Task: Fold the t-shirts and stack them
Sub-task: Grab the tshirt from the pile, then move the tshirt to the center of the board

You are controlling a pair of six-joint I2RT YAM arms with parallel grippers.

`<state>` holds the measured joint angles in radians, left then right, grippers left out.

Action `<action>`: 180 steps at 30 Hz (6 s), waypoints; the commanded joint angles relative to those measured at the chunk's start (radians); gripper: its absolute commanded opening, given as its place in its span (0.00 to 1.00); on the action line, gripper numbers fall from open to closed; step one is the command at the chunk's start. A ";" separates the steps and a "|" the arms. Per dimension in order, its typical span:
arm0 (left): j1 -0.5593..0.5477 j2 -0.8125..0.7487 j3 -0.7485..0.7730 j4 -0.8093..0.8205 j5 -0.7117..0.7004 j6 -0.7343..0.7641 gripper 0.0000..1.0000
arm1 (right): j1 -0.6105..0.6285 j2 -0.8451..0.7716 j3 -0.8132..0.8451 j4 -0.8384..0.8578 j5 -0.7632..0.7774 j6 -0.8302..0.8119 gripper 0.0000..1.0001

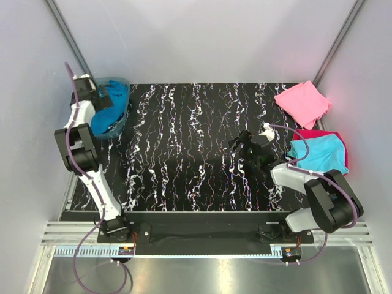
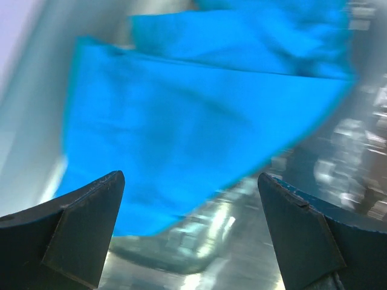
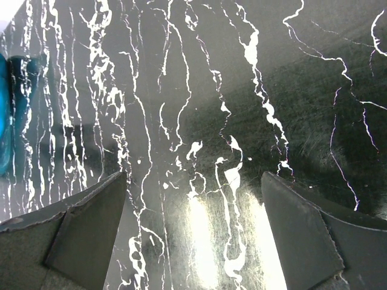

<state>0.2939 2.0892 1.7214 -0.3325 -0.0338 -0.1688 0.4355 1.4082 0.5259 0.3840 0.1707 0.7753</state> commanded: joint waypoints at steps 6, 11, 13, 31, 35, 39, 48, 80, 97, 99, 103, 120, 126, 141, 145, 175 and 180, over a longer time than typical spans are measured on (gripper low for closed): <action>0.108 0.064 0.066 -0.023 -0.020 0.080 0.99 | -0.006 -0.051 -0.007 0.041 0.010 0.013 1.00; 0.108 0.107 0.069 -0.030 -0.014 0.074 0.99 | -0.006 -0.058 -0.012 0.041 0.010 0.018 1.00; 0.106 0.117 0.070 -0.031 0.009 0.065 0.99 | -0.006 -0.067 -0.013 0.041 0.010 0.019 1.00; 0.096 0.117 0.099 -0.091 0.064 0.051 0.00 | -0.006 -0.077 -0.040 0.079 0.010 0.030 1.00; 0.071 0.075 0.075 -0.076 0.057 0.037 0.00 | -0.006 -0.072 -0.040 0.082 0.003 0.028 1.00; 0.039 0.005 0.050 -0.028 0.080 -0.003 0.00 | -0.006 -0.072 -0.040 0.089 -0.002 0.030 1.00; -0.087 -0.207 0.092 0.115 0.228 -0.182 0.00 | -0.004 -0.045 -0.032 0.102 -0.036 0.028 1.00; -0.957 -0.899 -0.942 0.556 -0.159 -0.370 0.00 | -0.006 -0.175 -0.090 -0.006 0.219 -0.021 0.99; -0.889 -0.847 -0.803 0.423 -0.388 -0.250 0.00 | -0.006 -0.077 -0.044 -0.007 0.138 -0.031 1.00; -0.859 -0.845 -0.752 0.403 -0.376 -0.232 0.00 | -0.004 -0.036 -0.020 -0.004 0.086 -0.036 1.00; -0.806 -0.807 -0.663 0.362 -0.336 -0.184 0.00 | -0.006 0.031 0.017 0.001 0.004 -0.039 1.00; -0.829 -0.738 -0.568 0.394 -0.044 -0.210 0.00 | -0.006 0.152 0.000 0.276 -0.321 -0.008 1.00; -0.858 -0.810 -0.442 0.356 0.022 -0.183 0.00 | -0.006 0.092 -0.030 0.270 -0.267 -0.021 1.00; -0.947 -0.913 -0.114 0.162 0.158 -0.186 0.00 | -0.006 0.064 -0.040 0.259 -0.229 -0.013 1.00; -0.958 -0.957 -0.201 0.164 0.123 -0.179 0.00 | -0.006 0.048 -0.053 0.259 -0.211 -0.011 1.00; -0.694 -0.755 -0.568 0.161 -0.313 -0.242 0.13 | -0.004 0.003 -0.081 0.259 -0.177 0.008 1.00; -0.627 -0.751 -0.565 0.142 -0.417 -0.285 0.07 | -0.006 0.006 -0.076 0.251 -0.175 0.010 1.00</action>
<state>-0.3569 1.3746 1.1358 -0.2550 -0.3489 -0.4099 0.4316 1.4414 0.4309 0.6380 -0.0353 0.7868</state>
